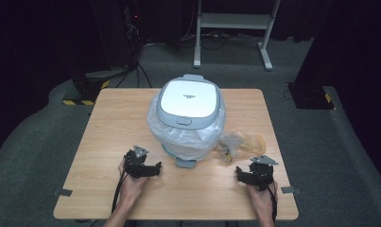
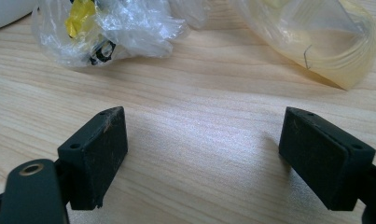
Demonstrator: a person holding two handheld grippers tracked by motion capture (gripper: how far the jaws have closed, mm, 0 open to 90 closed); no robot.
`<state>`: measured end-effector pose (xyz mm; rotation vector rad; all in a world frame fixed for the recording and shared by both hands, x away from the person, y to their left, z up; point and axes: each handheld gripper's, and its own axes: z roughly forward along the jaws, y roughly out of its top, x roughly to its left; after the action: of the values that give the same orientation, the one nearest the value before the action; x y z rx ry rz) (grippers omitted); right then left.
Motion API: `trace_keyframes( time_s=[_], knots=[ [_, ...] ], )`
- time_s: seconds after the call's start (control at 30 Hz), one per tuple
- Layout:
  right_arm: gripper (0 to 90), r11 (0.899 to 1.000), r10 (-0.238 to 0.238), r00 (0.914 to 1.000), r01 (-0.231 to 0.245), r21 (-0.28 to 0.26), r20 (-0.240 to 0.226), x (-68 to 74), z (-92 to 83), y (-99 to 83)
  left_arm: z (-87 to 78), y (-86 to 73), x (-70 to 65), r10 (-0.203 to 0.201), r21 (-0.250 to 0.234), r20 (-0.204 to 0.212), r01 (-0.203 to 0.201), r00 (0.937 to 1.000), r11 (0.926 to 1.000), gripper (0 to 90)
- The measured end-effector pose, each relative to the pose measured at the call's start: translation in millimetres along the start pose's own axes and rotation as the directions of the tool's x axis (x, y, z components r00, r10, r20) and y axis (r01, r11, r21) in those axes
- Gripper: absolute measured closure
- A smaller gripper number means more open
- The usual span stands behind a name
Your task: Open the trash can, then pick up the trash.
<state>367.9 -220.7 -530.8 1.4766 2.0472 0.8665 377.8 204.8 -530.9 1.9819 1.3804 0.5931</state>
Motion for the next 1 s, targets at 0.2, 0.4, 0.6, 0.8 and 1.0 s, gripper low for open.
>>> trace_keyframes(
  time_s=[0.2,0.4,0.6,0.8,1.0],
  knots=[
    [15.1,1.0,0.002,1.0,-0.002,0.0,0.001,0.1,-0.1,0.0,-2.4,1.2,-3.0,0.001,-0.007,0.027,-0.001,0.9996,1.0,5.4],
    [15.1,1.0,0.002,1.0,-0.002,0.0,0.001,0.2,-0.1,0.0,-5.9,3.5,-6.6,0.001,-0.031,0.028,0.0,0.9996,0.9995,5.8],
    [15.1,1.0,0.002,1.0,-0.002,0.0,0.002,0.3,-0.1,0.0,-5.7,5.0,-10.9,0.001,-0.035,0.049,0.001,0.9988,0.9994,6.0],
    [15.2,1.0,0.002,1.0,-0.002,-0.001,0.003,0.4,-0.1,0.0,-6.2,6.7,-16.5,-0.016,-0.038,0.089,0.019,0.9959,0.9991,5.8],
    [15.2,1.0,0.003,1.0,-0.003,-0.001,0.003,0.4,-0.1,0.0,-5.7,10.7,-23.3,-0.002,-0.032,0.109,0.006,0.994,0.9995,5.1]
  ],
)
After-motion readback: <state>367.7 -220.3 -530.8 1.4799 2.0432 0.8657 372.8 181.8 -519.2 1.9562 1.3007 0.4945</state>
